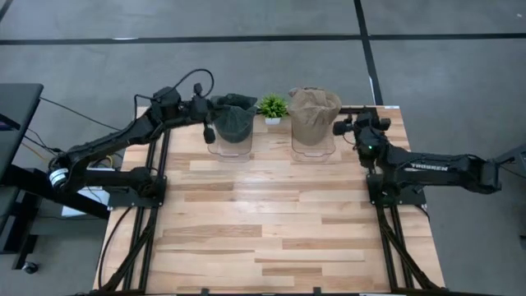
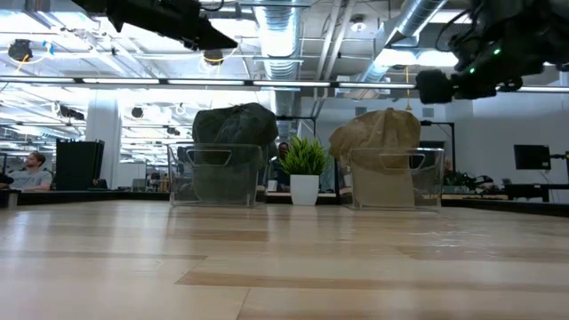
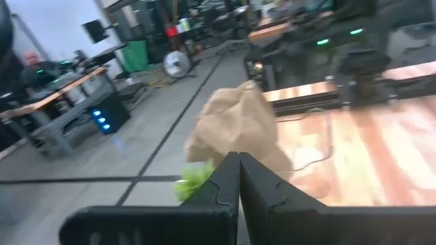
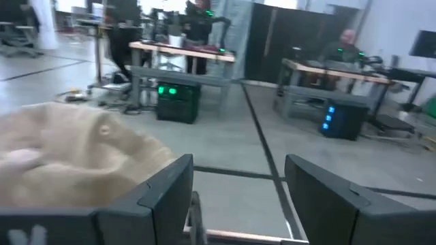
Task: Pick & Place hat
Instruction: Return to Home Position
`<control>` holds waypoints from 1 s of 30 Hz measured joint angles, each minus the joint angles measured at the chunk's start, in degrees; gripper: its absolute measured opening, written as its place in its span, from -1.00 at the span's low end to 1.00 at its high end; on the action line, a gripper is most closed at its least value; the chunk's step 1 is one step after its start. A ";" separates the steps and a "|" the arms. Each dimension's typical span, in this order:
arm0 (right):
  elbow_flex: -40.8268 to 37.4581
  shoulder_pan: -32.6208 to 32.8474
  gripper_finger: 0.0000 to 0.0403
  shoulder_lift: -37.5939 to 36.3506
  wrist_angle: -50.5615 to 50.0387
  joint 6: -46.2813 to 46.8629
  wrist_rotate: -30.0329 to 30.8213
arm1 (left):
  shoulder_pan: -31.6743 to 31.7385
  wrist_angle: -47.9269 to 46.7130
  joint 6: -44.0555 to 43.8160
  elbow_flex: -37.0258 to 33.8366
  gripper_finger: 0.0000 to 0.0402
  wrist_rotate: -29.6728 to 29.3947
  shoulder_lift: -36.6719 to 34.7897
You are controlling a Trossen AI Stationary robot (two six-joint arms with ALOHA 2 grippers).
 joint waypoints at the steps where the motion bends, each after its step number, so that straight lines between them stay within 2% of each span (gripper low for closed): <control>1: 0.01 -1.26 0.11 1.30 1.22 0.00 -0.66 | -0.98 0.02 -0.01 0.00 -0.97 -0.01 0.07; 7: 0.04 -6.17 0.11 7.71 8.83 0.00 -15.11 | -4.57 -0.02 0.00 0.00 -0.97 -0.03 0.11; 16: 1.89 -10.42 0.11 15.23 10.54 0.84 -16.75 | -5.42 -0.02 -0.02 0.00 -0.97 -0.66 0.11; 25: 2.16 -14.45 0.11 22.53 19.44 1.95 -23.13 | -5.40 -0.02 -0.02 0.00 -0.97 -0.66 0.11; 30: 2.16 -16.17 0.11 24.58 20.54 3.48 -28.25 | -5.40 -0.04 -0.02 0.00 -0.97 -0.66 0.11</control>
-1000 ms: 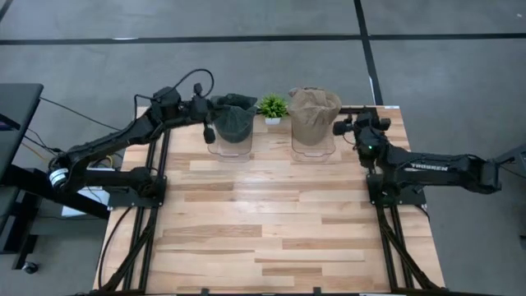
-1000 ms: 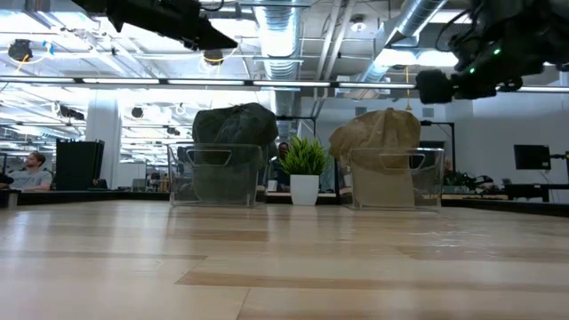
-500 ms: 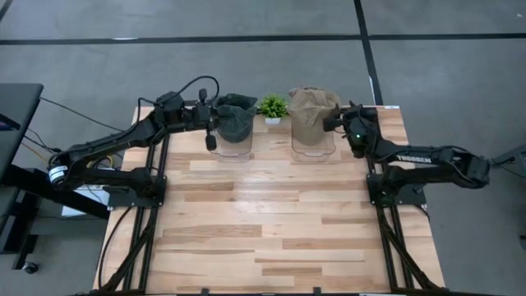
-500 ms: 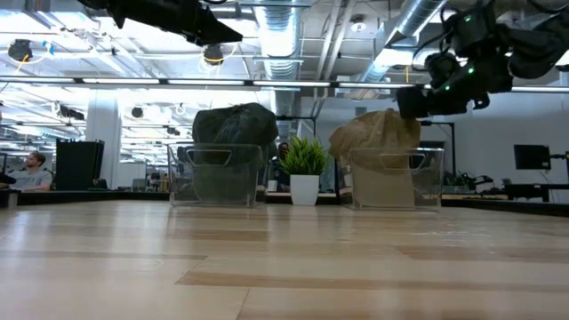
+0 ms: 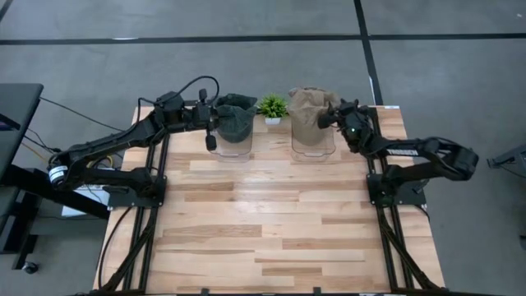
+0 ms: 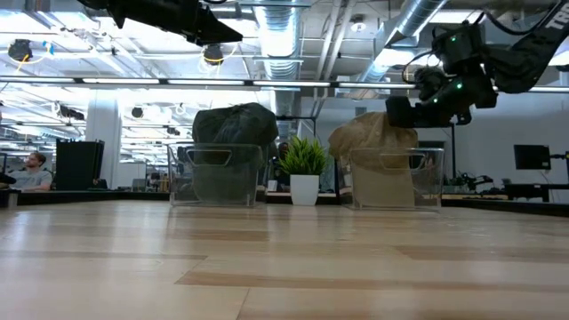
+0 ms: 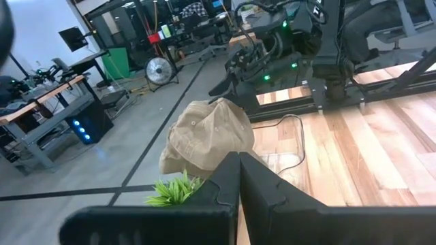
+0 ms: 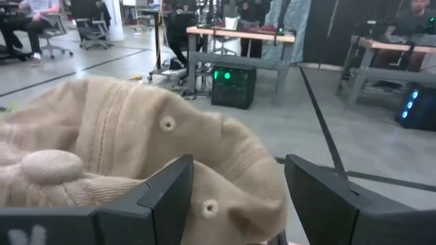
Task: Pick & Place hat
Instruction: Return to Home Position
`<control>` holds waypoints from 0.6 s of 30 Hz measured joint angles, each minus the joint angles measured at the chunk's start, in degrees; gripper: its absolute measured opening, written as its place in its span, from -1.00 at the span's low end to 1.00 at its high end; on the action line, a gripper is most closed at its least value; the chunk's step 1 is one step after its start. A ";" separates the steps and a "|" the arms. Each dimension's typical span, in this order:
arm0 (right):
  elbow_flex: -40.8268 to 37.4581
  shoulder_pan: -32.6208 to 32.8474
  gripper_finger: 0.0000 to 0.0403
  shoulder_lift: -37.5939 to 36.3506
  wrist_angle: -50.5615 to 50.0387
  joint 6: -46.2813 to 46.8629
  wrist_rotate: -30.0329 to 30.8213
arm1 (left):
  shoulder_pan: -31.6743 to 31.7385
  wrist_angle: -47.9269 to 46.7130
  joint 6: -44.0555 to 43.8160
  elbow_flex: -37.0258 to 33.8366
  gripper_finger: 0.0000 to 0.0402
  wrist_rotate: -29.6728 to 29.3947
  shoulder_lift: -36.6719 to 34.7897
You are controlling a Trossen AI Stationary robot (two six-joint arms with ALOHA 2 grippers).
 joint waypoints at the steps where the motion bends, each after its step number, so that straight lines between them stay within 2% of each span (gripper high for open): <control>1: 0.00 -0.20 0.11 0.49 0.00 0.25 -0.33 | 0.00 -0.01 0.00 0.00 -0.97 0.00 0.00; 9: 0.00 -0.68 0.11 2.23 4.11 -0.29 0.30 | 0.02 -0.08 0.00 0.00 -0.97 0.00 0.00; 12: 0.00 -0.47 0.11 0.99 7.45 -3.36 1.60 | 0.02 -0.16 0.00 0.00 -0.97 -0.01 0.00; 18: 0.00 -0.26 0.11 -2.79 7.34 -3.98 2.22 | 0.02 -0.17 0.00 0.00 -0.97 -0.01 0.00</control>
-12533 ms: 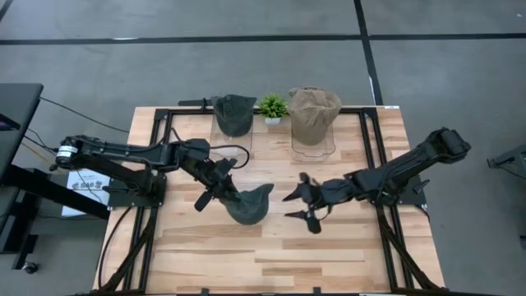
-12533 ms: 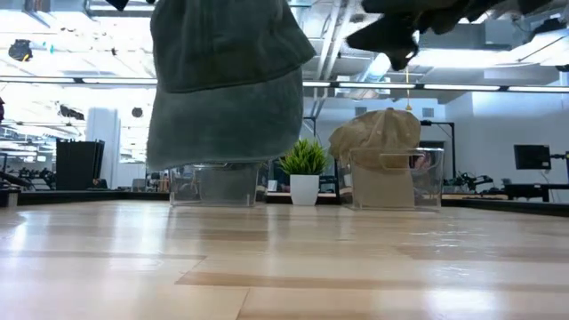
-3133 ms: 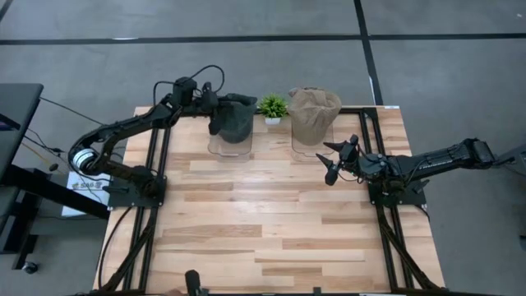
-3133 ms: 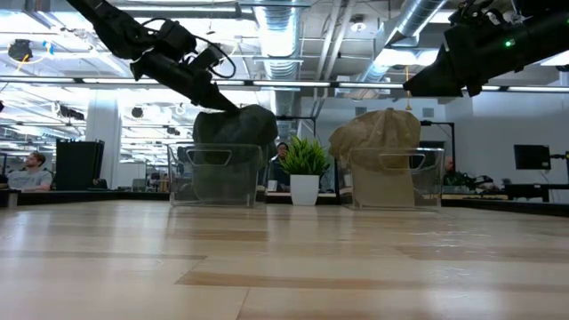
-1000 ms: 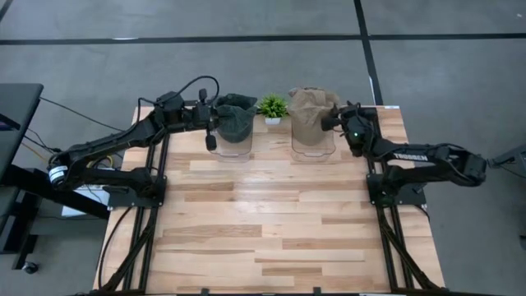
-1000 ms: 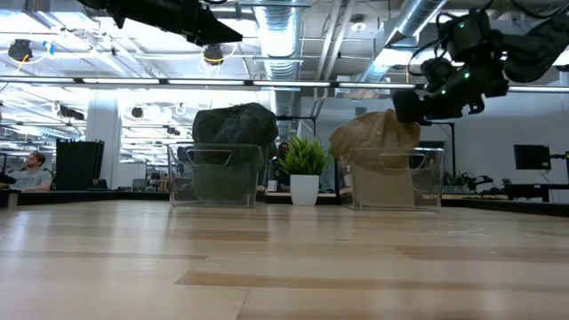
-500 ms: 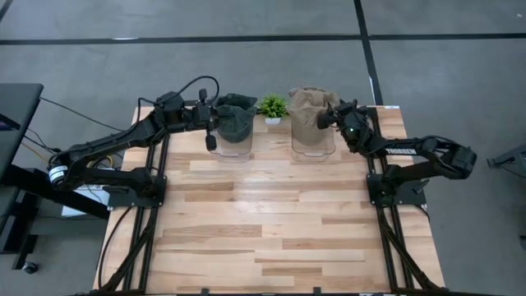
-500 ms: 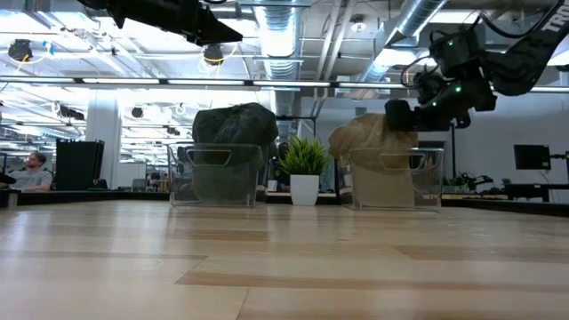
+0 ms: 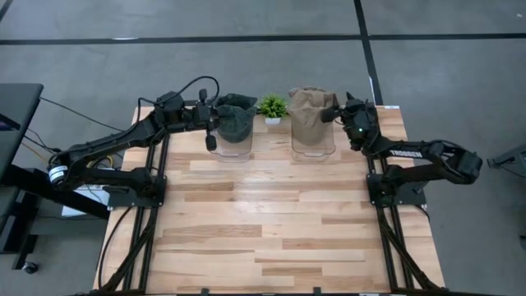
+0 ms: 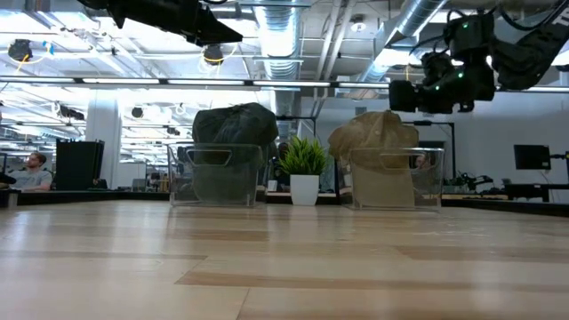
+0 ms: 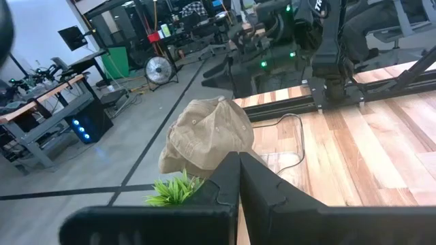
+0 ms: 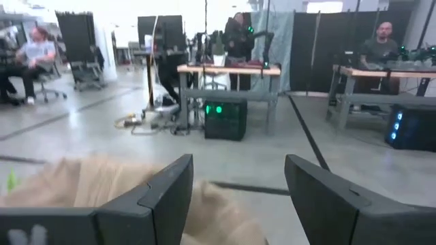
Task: Pick & Place hat
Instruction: Return to Home Position
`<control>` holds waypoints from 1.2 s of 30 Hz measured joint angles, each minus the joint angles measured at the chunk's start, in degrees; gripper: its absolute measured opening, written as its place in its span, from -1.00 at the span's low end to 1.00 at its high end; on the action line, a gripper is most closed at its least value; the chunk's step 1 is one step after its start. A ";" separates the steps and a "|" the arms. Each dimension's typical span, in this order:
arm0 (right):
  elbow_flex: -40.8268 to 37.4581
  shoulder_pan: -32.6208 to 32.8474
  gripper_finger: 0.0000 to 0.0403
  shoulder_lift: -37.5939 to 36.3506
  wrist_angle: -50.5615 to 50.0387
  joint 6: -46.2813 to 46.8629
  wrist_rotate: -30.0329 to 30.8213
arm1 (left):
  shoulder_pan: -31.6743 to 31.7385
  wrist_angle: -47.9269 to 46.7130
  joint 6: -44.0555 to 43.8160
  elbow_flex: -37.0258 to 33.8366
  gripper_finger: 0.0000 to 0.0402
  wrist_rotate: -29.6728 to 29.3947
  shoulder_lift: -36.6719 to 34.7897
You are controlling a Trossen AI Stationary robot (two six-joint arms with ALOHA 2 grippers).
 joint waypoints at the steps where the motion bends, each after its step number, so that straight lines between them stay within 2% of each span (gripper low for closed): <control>1: 0.00 0.00 0.11 -0.78 0.00 0.01 -0.01 | 0.00 0.00 0.00 0.00 -0.97 0.00 0.00; 5: 0.00 0.70 0.11 -4.62 -0.02 0.02 -0.39 | 0.00 -0.02 -1.29 0.00 -0.97 0.01 0.00; 7: 0.00 1.73 0.11 -6.86 -0.28 0.02 -2.83 | -0.07 -0.23 -2.66 0.00 -0.97 0.01 0.00; 9: 0.00 2.56 0.11 -9.43 -1.77 -0.03 -8.88 | -0.45 -0.74 -4.35 0.00 -0.97 -0.02 0.00; 15: 0.00 3.50 0.11 -17.34 -10.87 0.02 -32.51 | -5.05 -4.71 -8.36 0.02 -0.97 0.92 0.00; 19: 0.00 3.48 0.11 -22.86 -20.82 0.04 -44.54 | -10.03 -7.34 -10.35 0.02 -0.97 8.79 0.00; 22: 0.00 3.48 0.11 -27.45 -27.88 0.04 -51.07 | -12.89 -7.75 -11.61 0.02 -0.97 14.33 -0.06; 25: 0.00 3.48 0.11 -33.39 -34.04 0.04 -53.50 | -13.66 -9.04 -12.84 0.02 -0.97 15.68 -2.24; 29: -0.10 3.76 0.11 -43.12 -41.42 0.05 -55.08 | -13.18 -12.31 -13.29 -0.78 -0.97 15.68 -8.69; 33: -2.80 5.75 0.11 -52.32 -42.13 1.86 -58.88 | -13.32 -11.08 -13.03 -6.40 -0.97 13.38 -16.98; 36: -5.38 7.71 0.11 -58.24 -41.84 3.36 -58.81 | -13.27 -8.14 -14.48 -12.39 -0.97 10.42 -23.33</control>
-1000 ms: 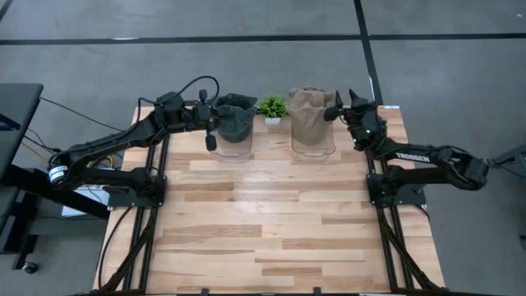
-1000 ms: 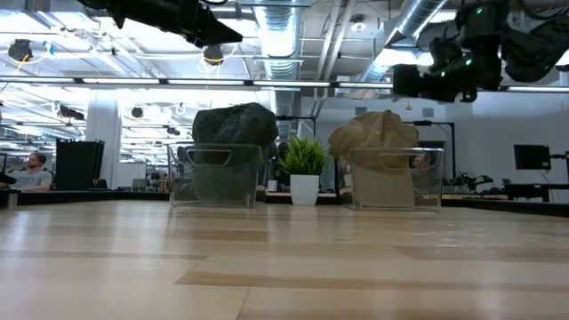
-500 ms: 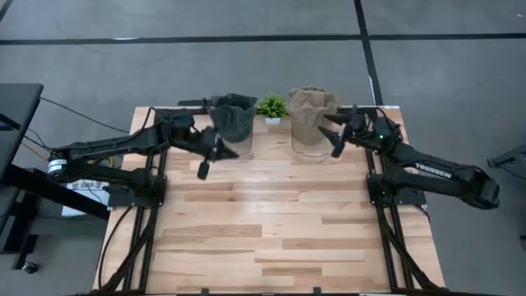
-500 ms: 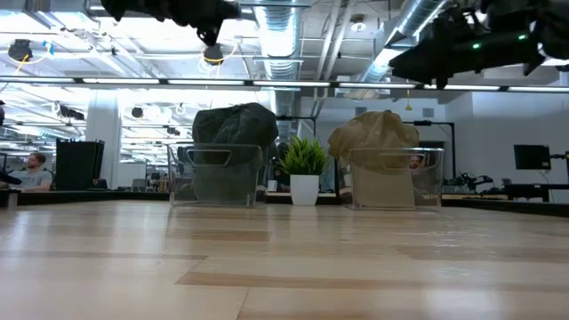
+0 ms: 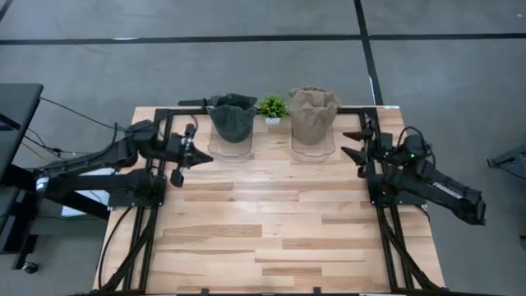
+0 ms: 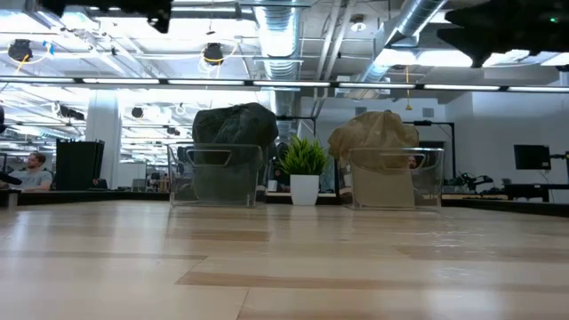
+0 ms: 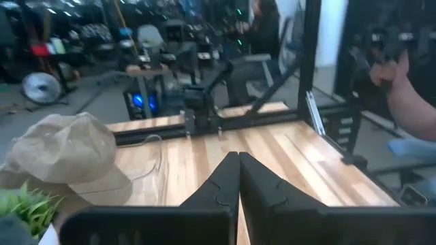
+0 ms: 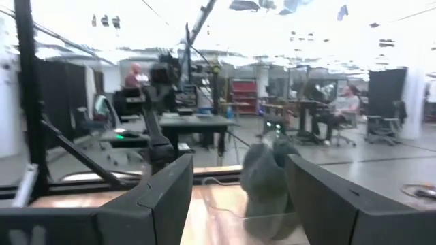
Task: Pick & Place hat
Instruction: Return to Home Position
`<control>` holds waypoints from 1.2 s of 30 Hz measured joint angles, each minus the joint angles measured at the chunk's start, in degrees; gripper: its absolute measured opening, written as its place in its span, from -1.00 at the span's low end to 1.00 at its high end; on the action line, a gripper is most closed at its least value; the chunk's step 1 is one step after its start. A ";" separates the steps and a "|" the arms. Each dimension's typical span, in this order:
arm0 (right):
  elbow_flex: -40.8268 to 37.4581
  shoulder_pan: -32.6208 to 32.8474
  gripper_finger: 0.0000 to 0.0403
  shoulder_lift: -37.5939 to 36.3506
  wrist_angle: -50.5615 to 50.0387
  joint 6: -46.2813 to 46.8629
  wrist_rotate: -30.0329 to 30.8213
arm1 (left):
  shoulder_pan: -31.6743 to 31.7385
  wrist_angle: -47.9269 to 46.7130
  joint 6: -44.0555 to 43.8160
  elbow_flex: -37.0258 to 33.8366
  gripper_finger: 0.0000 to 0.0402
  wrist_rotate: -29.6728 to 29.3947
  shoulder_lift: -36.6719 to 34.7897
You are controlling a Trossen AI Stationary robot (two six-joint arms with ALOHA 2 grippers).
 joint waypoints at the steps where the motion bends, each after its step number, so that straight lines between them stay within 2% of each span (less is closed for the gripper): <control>1: -1.07 0.53 0.11 -1.62 0.23 0.52 0.03 | 0.00 0.95 -0.97 -1.73 -0.97 -0.60 -2.10; 9: -9.16 3.52 0.11 -8.16 2.14 3.19 0.04 | -0.04 3.69 -5.41 -9.99 -0.97 -1.03 -13.33; 14: -14.74 6.52 0.11 -8.19 10.00 3.62 -0.02 | -0.25 3.84 -6.52 -13.99 -0.97 -1.16 -16.36; 22: -14.75 10.54 0.11 -8.20 8.59 2.34 -1.10 | -2.50 9.70 -9.40 -22.25 -0.97 -6.00 -18.38; 31: -14.77 15.34 0.11 -8.19 7.12 0.06 -0.90 | -7.23 11.98 -10.23 -29.30 -0.97 -6.20 -23.80; 36: -14.77 17.36 0.11 -8.18 7.16 -0.94 -0.67 | -7.25 12.05 -10.94 -31.64 -0.97 -7.50 -28.07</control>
